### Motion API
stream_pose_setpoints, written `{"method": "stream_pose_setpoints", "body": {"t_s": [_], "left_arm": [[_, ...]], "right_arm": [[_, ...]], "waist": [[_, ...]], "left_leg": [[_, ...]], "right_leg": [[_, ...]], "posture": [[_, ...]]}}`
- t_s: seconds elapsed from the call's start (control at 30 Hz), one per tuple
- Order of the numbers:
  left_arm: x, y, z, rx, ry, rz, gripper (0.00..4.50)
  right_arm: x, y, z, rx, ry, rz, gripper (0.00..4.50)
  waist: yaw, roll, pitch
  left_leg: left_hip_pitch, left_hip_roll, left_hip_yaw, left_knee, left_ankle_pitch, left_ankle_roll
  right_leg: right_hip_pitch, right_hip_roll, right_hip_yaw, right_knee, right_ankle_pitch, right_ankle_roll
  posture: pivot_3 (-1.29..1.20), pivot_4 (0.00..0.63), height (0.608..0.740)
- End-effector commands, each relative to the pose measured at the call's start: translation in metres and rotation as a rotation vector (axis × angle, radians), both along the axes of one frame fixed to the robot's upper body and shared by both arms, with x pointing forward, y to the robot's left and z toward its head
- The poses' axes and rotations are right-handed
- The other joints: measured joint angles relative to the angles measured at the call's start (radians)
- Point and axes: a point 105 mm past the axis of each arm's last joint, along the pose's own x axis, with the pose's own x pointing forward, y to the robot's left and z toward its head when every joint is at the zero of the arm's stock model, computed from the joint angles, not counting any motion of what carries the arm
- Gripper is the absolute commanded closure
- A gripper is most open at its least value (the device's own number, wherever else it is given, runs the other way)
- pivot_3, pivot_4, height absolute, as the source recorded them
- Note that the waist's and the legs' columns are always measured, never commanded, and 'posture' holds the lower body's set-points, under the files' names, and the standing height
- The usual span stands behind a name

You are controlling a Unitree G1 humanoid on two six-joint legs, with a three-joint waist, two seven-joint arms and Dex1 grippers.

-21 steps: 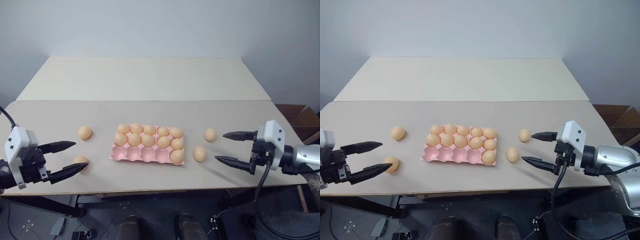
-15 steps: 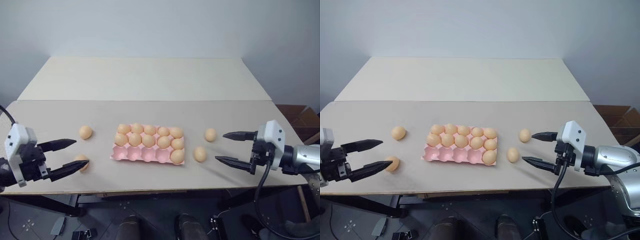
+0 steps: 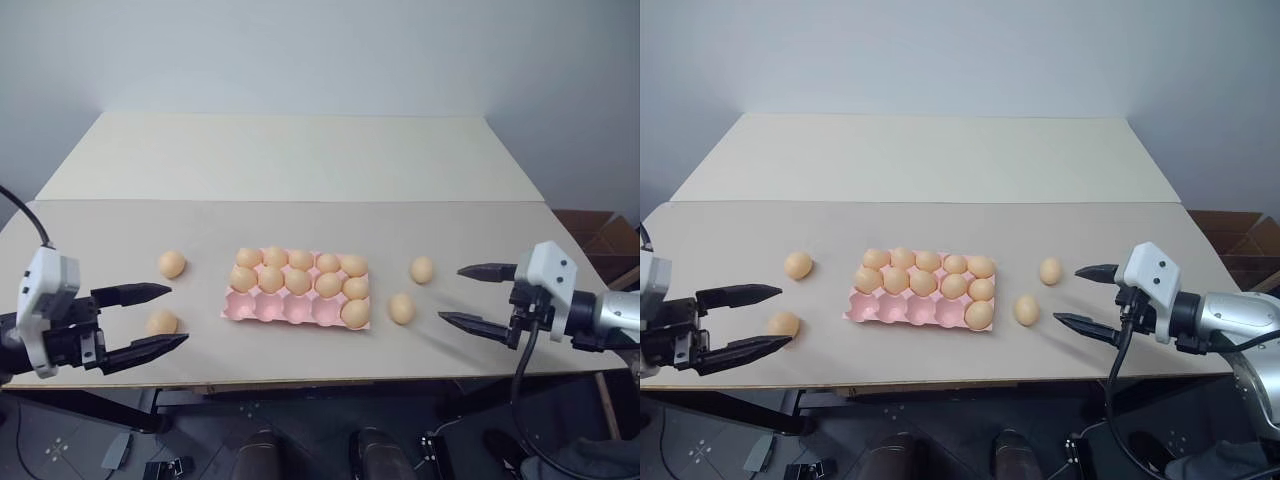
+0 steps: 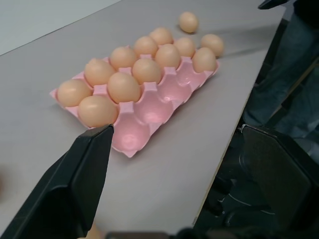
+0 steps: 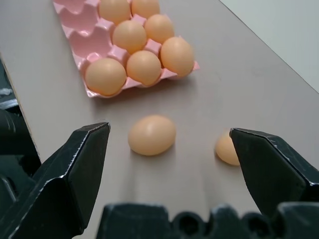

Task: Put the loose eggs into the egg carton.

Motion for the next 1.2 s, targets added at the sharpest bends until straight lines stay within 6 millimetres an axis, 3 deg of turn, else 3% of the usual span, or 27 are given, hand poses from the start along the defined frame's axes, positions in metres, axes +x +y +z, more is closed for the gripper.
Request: {"method": "stream_pose_setpoints", "body": {"t_s": [0.03, 0.37, 0.63, 0.7, 0.83, 1.03, 1.2], "left_arm": [[0.002, -0.008, 0.009, 0.009, -0.035, -0.050, 0.01], [0.006, -0.009, 0.006, 0.010, -0.032, -0.062, 0.01], [0.003, -0.006, 0.005, 0.013, -0.035, -0.032, 0.01], [0.002, -0.005, 0.005, 0.016, -0.038, -0.024, 0.00], [0.001, -0.004, 0.005, 0.025, -0.039, -0.009, 0.00], [0.001, -0.003, 0.006, 0.029, -0.040, -0.006, 0.00], [0.000, 0.000, 0.008, 0.038, -0.043, 0.002, 0.00]], "right_arm": [[0.006, 0.012, -0.006, -0.015, -0.024, -0.041, 0.00], [0.042, 0.036, -0.043, -0.025, 0.067, -0.157, 0.00], [0.052, 0.049, -0.059, -0.030, 0.178, -0.177, 0.00], [0.053, 0.049, -0.061, -0.040, 0.179, -0.186, 0.62], [0.049, 0.054, -0.052, -0.017, 0.171, -0.169, 1.93], [0.040, 0.065, -0.038, 0.011, 0.125, -0.143, 1.93], [0.035, 0.097, 0.006, 0.095, 0.014, -0.021, 1.93]], "waist": [[0.000, 0.000, 0.000], [-0.014, 0.000, 0.000], [-0.014, 0.000, 0.000], [-0.014, 0.000, 0.000], [-0.014, 0.000, 0.000], [-0.014, 0.000, 0.000], [-0.024, 0.001, 0.000]], "left_leg": [[0.000, 0.000, 0.000, 0.000, 0.000, 0.000], [0.000, 0.000, 0.000, 0.000, 0.000, 0.000], [-0.002, 0.000, 0.000, 0.000, 0.000, 0.000], [-0.002, 0.000, 0.000, 0.000, 0.000, 0.000], [-0.002, 0.000, 0.000, 0.000, 0.000, 0.000], [-0.002, 0.000, -0.001, 0.000, 0.000, 0.000], [-0.001, 0.000, 0.000, 0.000, 0.000, 0.000]], "right_leg": [[0.000, 0.000, 0.000, 0.000, 0.000, 0.000], [-0.001, 0.000, 0.000, 0.000, 0.000, 0.000], [-0.002, 0.000, 0.000, 0.000, 0.003, 0.003], [-0.001, 0.000, 0.000, 0.000, 0.002, 0.003], [-0.002, 0.000, 0.000, 0.000, 0.003, 0.003], [-0.002, 0.001, -0.001, 0.000, 0.003, 0.003], [-0.002, 0.001, 0.000, 0.001, 0.003, 0.003]], "posture": [[0.00, 0.150, 0.740], [0.00, 0.150, 0.740], [0.00, 0.150, 0.740], [0.00, 0.150, 0.740], [0.00, 0.150, 0.740], [0.00, 0.150, 0.740], [0.00, 0.150, 0.740]]}}
